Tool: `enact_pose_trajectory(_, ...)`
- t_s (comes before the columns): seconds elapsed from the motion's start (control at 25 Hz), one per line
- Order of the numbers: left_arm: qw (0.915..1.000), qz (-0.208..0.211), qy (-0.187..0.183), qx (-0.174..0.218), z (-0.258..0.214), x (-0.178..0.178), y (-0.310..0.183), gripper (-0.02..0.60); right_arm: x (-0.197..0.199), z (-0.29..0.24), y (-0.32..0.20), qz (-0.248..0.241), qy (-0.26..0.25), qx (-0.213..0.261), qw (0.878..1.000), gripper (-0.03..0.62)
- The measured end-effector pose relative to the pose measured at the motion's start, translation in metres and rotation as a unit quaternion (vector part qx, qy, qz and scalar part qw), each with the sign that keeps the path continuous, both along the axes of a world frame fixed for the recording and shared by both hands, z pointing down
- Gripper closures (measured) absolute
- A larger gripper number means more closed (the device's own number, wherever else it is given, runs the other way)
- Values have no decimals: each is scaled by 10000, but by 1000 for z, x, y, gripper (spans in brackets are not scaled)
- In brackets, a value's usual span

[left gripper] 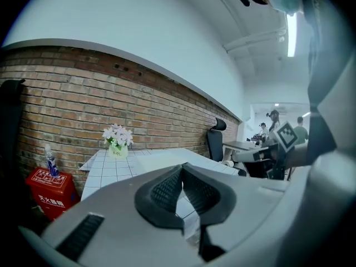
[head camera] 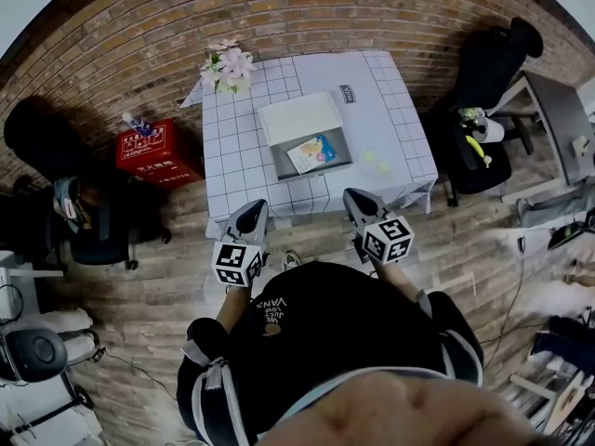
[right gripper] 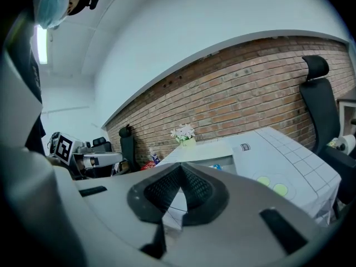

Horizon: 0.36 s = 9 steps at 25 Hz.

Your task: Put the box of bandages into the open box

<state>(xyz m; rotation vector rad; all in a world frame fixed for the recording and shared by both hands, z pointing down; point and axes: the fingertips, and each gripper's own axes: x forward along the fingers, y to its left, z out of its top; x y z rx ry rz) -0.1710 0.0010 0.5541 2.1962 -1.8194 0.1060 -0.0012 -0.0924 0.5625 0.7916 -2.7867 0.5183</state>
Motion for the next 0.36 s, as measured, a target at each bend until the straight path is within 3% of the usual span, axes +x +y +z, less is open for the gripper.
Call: enact_pose_trajectory(0.36, 9998, -207, 45, -35, 3, 13, 17, 569, 7, -3, 3, -114, -35, 64, 9999, 599)
